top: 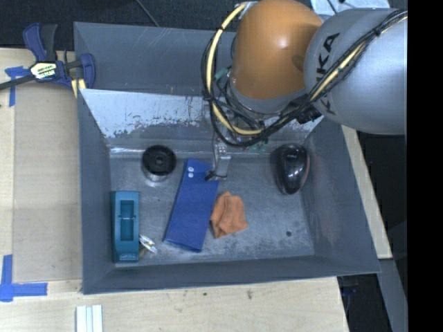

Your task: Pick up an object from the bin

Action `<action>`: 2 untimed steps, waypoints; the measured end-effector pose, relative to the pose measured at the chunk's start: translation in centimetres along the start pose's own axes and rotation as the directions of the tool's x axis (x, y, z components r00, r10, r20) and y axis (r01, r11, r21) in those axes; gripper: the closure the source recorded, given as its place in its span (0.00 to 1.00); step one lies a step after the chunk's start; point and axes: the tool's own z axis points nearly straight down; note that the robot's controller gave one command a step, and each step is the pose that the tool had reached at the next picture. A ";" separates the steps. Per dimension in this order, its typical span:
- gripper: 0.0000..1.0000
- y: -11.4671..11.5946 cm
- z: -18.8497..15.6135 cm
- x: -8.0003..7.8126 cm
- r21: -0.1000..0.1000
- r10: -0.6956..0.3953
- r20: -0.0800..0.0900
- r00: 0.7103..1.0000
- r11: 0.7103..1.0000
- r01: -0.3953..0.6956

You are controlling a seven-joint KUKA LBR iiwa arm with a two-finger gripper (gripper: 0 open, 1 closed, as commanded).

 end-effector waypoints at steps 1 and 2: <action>0.00 -0.1 -0.5 -0.1 -0.001 0.002 0.008 1.000 1.000 -0.002; 0.00 -1.8 5.8 -1.1 -0.002 0.007 0.013 1.000 1.000 -0.007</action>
Offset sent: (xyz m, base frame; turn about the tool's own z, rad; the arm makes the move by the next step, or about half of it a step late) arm 0.0199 -0.0432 -0.1524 0.0142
